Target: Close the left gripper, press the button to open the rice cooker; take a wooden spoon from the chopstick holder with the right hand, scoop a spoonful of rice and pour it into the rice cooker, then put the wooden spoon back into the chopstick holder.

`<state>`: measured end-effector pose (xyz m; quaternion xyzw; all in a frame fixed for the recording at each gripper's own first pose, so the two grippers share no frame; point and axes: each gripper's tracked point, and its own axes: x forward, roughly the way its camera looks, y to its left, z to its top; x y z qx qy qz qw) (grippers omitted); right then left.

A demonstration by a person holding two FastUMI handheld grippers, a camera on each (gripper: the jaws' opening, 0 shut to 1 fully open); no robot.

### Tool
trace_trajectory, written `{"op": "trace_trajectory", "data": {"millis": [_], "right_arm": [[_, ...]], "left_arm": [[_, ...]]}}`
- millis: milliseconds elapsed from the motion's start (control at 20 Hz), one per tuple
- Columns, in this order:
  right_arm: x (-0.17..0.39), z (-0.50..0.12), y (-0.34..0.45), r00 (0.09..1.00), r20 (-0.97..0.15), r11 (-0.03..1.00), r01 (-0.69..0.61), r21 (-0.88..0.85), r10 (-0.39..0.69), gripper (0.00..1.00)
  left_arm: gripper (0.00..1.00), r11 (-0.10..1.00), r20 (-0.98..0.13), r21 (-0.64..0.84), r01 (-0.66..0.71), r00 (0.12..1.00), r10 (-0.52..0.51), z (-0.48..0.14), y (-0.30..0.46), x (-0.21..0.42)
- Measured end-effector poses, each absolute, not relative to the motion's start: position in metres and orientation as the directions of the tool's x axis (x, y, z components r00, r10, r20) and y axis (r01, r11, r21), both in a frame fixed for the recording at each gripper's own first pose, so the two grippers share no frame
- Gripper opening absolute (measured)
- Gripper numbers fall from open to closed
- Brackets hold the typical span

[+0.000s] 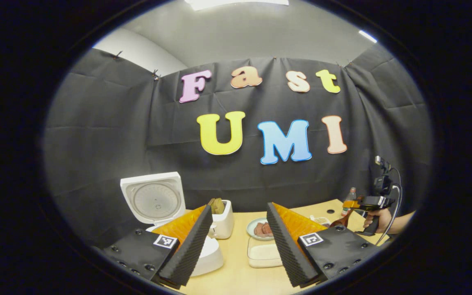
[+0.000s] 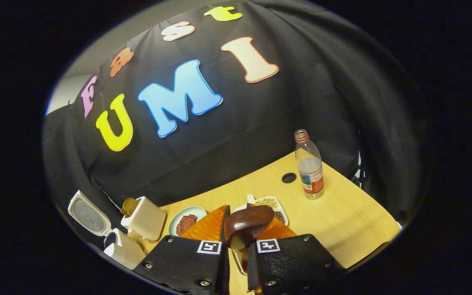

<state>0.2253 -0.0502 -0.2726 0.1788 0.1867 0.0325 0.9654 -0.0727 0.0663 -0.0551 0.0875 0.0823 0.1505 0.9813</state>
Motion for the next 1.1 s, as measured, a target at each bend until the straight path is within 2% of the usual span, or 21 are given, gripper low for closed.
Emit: {"op": "trace_trajectory", "data": {"millis": [200, 250, 450, 650, 700, 750, 800, 850, 1000, 1100], "right_arm": [[0.242, -0.296, -0.040, 0.914, -0.393, 0.961, 0.014, 0.275, 0.099, 0.17], [0.244, -0.301, -0.038, 0.911, -0.400, 0.961, 0.014, 0.277, 0.102, 0.17], [0.244, -0.319, -0.029, 0.900, -0.415, 0.957, -0.006, 0.289, 0.131, 0.18], [0.227, -0.320, -0.056, 0.900, -0.428, 0.968, 0.028, 0.248, 0.084, 0.37], [0.220, -0.314, -0.066, 0.905, -0.421, 0.972, 0.041, 0.230, 0.062, 0.56], [0.215, -0.310, -0.075, 0.908, -0.417, 0.974, 0.051, 0.219, 0.046, 0.67], [0.208, -0.304, -0.084, 0.910, -0.413, 0.976, 0.063, 0.207, 0.029, 0.72], [0.201, -0.294, -0.093, 0.917, -0.398, 0.978, 0.069, 0.198, 0.016, 0.82], [0.171, -0.258, -0.122, 0.947, -0.321, 0.985, 0.082, 0.151, -0.029, 0.82], [0.152, -0.220, -0.125, 0.967, -0.256, 0.992, 0.042, 0.119, -0.010, 0.82]], "left_arm": [[0.96, 0.934, -0.130, 0.185, -0.305, 0.935, 0.331, -0.054, 0.071, -0.084], [0.89, 0.932, -0.134, 0.180, -0.315, 0.930, 0.341, -0.055, 0.073, -0.087], [0.93, 0.926, -0.137, 0.156, -0.344, 0.921, 0.365, -0.055, 0.077, -0.091], [0.96, 0.926, -0.128, 0.160, -0.343, 0.923, 0.364, -0.054, 0.076, -0.088], [0.97, 0.927, -0.129, 0.156, -0.341, 0.924, 0.361, -0.055, 0.076, -0.086], [0.97, 0.929, -0.130, 0.148, -0.340, 0.924, 0.359, -0.055, 0.076, -0.084], [0.97, 0.932, -0.129, 0.135, -0.337, 0.927, 0.354, -0.056, 0.075, -0.081], [0.97, 0.936, -0.127, 0.119, -0.332, 0.930, 0.346, -0.055, 0.074, -0.076], [0.97, 0.941, -0.122, 0.088, -0.327, 0.934, 0.336, -0.054, 0.075, -0.065], [0.97, 0.943, -0.119, 0.077, -0.323, 0.936, 0.331, -0.052, 0.075, -0.057]]}}
